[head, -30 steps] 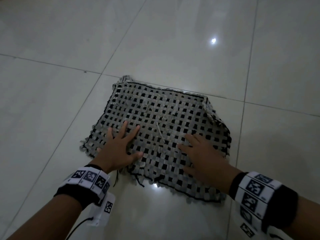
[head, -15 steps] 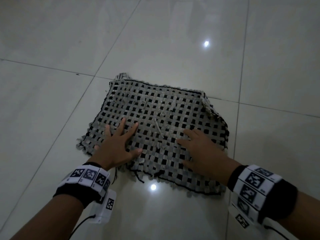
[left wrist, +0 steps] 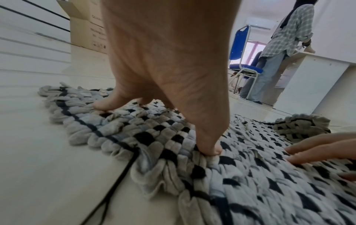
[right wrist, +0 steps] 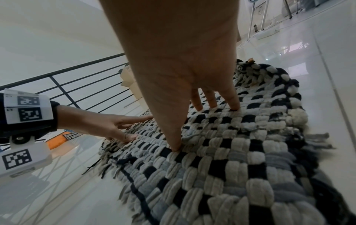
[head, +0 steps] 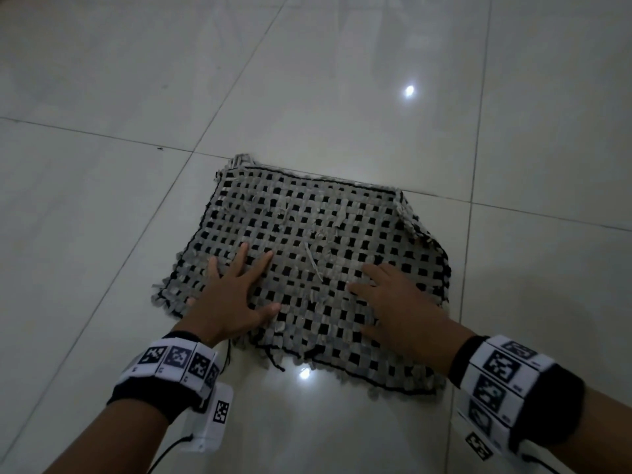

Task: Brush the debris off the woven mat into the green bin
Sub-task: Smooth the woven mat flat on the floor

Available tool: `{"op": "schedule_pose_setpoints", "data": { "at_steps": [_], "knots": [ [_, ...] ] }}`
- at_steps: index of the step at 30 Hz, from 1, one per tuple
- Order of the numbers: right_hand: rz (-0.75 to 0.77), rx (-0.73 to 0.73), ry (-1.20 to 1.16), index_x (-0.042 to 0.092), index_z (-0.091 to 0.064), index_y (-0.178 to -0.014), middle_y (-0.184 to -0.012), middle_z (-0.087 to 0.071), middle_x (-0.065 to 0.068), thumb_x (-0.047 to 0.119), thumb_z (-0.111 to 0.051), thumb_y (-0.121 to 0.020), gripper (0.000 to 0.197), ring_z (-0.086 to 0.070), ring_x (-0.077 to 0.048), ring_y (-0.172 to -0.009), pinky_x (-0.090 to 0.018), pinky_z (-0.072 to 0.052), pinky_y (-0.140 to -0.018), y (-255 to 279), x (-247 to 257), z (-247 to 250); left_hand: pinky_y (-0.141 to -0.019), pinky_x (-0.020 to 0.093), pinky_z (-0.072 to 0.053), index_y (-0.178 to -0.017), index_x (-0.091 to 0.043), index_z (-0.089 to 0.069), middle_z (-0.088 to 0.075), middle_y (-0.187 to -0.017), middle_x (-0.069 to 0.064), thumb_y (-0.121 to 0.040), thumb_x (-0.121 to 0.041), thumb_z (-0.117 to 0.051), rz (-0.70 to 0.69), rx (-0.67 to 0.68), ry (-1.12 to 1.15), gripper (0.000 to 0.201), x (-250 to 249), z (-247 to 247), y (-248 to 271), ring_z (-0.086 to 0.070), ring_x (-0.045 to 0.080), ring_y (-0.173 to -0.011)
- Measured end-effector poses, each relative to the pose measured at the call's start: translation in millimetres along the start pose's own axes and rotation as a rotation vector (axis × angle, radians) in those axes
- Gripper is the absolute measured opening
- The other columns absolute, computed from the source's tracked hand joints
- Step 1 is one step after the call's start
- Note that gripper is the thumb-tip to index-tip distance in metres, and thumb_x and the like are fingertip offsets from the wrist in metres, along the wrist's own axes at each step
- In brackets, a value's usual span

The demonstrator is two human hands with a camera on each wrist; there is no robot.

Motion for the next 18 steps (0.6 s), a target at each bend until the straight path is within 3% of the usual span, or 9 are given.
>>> {"op": "schedule_pose_setpoints", "data": {
  "at_steps": [7,12,14,15,17,18],
  "knots": [
    [0.005,-0.016,0.007,0.028,-0.033,-0.152,-0.163,-0.016,-0.004,0.044,-0.068,-0.088,0.075,-0.016,-0.026,-0.147,-0.048,-0.031,-0.117,-0.3,-0.5,-0.7,-0.106,0.079,-0.019,-0.135,-0.075,0.017,0.030,-0.157,-0.025,-0.069,-0.089,-0.047,0.040,0.036,0.024,0.093,1.2,-2.6,1.9,0.025,0.044,-0.146],
    [-0.003,-0.022,0.020,0.030,-0.029,-0.153,-0.164,-0.010,-0.003,0.043,-0.064,-0.089,0.074,-0.012,-0.028,-0.149,-0.050,-0.031,-0.117,3.7,-0.6,-4.1,-0.115,0.071,-0.014,-0.145,-0.066,-0.002,0.017,-0.162,-0.021,-0.073,-0.084,-0.054,0.078,0.062,0.121,0.091,-10.9,13.8,1.4,0.021,0.042,-0.148],
    [-0.007,-0.017,0.001,0.030,-0.031,-0.152,-0.164,-0.012,-0.003,0.045,-0.063,-0.089,0.072,-0.013,-0.028,-0.149,-0.049,-0.031,-0.117,6.2,0.8,-3.0,-0.113,0.066,-0.023,-0.147,-0.063,-0.008,0.006,-0.165,-0.016,-0.077,-0.084,-0.049,0.080,-0.032,0.061,0.084,-18.2,25.5,5.9,0.002,0.041,-0.151],
    [-0.002,-0.030,-0.026,0.030,-0.034,-0.150,-0.163,-0.016,-0.004,0.046,-0.062,-0.089,0.069,-0.016,-0.027,-0.148,-0.048,-0.032,-0.117,7.7,1.8,1.1,-0.110,0.060,-0.032,-0.149,-0.059,-0.013,-0.006,-0.166,-0.010,-0.084,-0.078,-0.047,0.057,-0.142,0.006,0.076,-26.9,35.9,7.6,-0.018,0.037,-0.150],
    [0.009,-0.088,-0.095,0.027,-0.042,-0.147,-0.159,-0.028,-0.005,0.044,-0.058,-0.092,0.060,-0.026,-0.026,-0.144,-0.043,-0.035,-0.115,9.9,2.9,14.4,-0.091,0.043,-0.051,-0.150,-0.047,-0.030,-0.038,-0.155,-0.002,-0.095,-0.055,-0.050,-0.085,-0.393,-0.069,0.059,-59.7,59.1,10.1,-0.058,0.024,-0.118],
    [0.010,-0.132,-0.111,0.023,-0.046,-0.145,-0.156,-0.034,-0.007,0.041,-0.056,-0.094,0.055,-0.029,-0.026,-0.142,-0.042,-0.037,-0.114,10.4,1.4,23.3,-0.082,0.036,-0.055,-0.147,-0.040,-0.038,-0.050,-0.146,-0.002,-0.096,-0.044,-0.054,-0.179,-0.468,-0.064,0.054,-82.4,66.0,8.1,-0.062,0.019,-0.103]
  ]
}}
Point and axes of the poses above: each hand's wrist, its own y-axis away from the middle knuckle, its own z-axis out of the back of the hand, x = y × z, the point moved 7 cm from there along -y, towards the middle knuckle
